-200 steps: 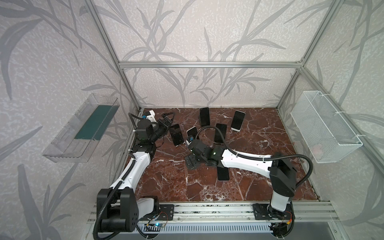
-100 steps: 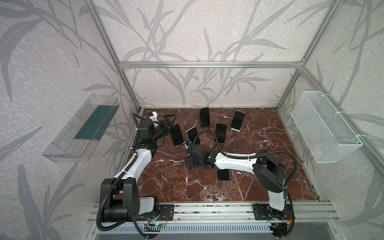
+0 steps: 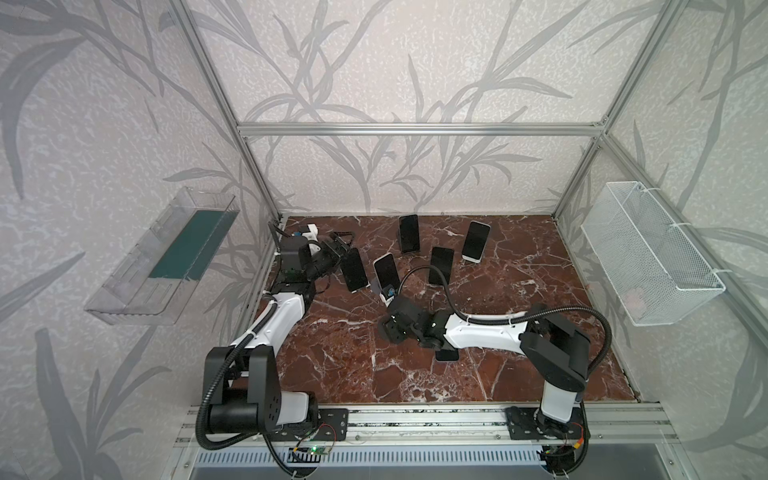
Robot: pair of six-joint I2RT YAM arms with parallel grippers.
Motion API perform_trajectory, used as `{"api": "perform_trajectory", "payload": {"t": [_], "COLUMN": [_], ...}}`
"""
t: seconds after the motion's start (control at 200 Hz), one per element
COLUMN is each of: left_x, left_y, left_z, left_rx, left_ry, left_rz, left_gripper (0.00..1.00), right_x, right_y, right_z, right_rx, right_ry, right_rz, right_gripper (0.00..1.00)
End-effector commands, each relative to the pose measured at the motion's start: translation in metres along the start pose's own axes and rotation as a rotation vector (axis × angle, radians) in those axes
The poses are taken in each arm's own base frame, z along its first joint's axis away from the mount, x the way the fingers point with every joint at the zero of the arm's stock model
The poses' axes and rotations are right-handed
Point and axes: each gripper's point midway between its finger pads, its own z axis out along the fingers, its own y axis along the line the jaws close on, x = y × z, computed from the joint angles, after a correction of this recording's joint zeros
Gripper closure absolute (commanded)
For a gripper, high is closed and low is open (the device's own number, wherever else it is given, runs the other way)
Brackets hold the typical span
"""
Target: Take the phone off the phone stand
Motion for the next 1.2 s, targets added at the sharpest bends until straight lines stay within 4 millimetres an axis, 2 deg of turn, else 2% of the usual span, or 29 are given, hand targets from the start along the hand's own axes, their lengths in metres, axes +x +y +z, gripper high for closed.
{"api": "perform_trajectory", "payload": {"t": [0.0, 0.155, 0.545, 0.745, 1.195], "left_x": [-0.013, -0.013, -0.013, -0.015, -0.016], "left_y": [-0.015, -0.015, -0.035, -0.044, -0.051], "left_z": [-0.005, -0.005, -0.012, -0.023, -0.026], "left_rx": [0.022, 0.025, 0.105, 0.111, 0.131], "left_ry": [-0.034, -0.032, -0.039, -0.082, -0.082], "left_rz": [0.047, 0.029, -0.012, 0.018, 0.018], "left_gripper": [0.11, 0.12, 0.13, 0.13, 0.13], "right_x": [-0.024, -0.023, -0.024, -0.021, -0.016], "right_y": [0.01, 0.012, 0.034, 0.043, 0.045], "right_z": [-0.001, 0.003, 0.006, 0.019, 0.025], "right_rx": [-0.047, -0.056, -0.116, -0.149, -0.147], "right_ry": [-0.082, -0.079, -0.069, -0.038, -0.014], "right_rz": [-0.008, -0.002, 0.054, 0.038, 0.036], "right_gripper": [0.51, 0.54, 0.53, 0.4, 0.38]}}
